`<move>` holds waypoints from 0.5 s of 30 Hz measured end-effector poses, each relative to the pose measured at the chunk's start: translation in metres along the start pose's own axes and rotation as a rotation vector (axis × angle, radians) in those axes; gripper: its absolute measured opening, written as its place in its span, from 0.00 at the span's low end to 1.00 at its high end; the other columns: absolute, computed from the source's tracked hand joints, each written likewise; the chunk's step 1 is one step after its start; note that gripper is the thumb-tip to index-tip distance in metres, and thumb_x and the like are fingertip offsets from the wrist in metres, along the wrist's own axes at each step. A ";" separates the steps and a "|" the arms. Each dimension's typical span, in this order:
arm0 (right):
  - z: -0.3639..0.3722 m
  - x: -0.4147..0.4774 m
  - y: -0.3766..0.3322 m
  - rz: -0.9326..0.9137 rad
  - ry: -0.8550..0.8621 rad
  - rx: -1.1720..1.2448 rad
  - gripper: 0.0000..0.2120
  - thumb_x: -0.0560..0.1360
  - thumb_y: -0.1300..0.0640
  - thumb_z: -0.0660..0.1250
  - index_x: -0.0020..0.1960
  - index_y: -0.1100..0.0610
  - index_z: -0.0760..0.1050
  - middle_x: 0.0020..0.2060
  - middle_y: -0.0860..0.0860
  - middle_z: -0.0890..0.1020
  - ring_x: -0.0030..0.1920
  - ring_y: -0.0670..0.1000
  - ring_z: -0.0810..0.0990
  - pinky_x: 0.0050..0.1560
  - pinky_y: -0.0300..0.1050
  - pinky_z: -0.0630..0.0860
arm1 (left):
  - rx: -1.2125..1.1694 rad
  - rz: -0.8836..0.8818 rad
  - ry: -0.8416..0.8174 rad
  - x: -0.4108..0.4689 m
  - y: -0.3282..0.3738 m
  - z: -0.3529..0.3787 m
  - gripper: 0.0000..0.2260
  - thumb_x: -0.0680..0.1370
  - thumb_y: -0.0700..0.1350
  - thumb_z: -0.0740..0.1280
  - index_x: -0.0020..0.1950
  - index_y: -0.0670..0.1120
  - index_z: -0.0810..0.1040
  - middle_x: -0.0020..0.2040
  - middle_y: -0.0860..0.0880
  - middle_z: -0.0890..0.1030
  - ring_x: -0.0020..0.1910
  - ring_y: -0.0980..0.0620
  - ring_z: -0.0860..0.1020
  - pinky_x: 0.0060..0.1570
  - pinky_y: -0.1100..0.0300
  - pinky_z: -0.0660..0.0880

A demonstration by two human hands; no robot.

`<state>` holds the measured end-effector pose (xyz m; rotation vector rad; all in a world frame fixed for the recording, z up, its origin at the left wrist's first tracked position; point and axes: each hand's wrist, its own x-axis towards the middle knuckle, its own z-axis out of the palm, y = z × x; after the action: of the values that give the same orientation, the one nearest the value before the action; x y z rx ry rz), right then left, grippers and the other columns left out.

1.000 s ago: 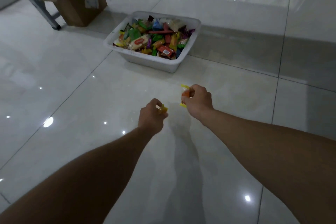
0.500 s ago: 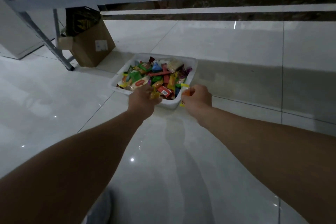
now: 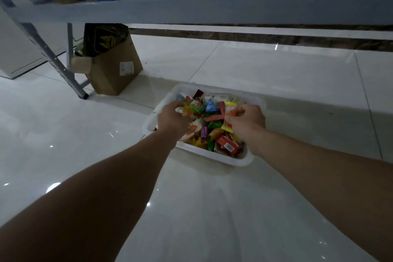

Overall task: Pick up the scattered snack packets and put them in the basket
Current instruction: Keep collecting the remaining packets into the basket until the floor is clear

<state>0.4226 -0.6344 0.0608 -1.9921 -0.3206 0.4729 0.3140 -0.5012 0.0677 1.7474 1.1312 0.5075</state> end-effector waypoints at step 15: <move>0.094 0.124 -0.061 0.032 0.095 -0.046 0.02 0.74 0.60 0.71 0.43 0.55 0.79 0.43 0.52 0.82 0.43 0.51 0.80 0.47 0.46 0.80 | 0.097 0.112 -0.131 0.221 -0.014 0.012 0.12 0.75 0.41 0.71 0.57 0.47 0.79 0.48 0.42 0.83 0.39 0.50 0.79 0.35 0.64 0.72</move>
<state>0.4881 -0.4809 0.0536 -2.0600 -0.2433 0.3925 0.4238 -0.3151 0.0176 1.9076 0.9845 0.4048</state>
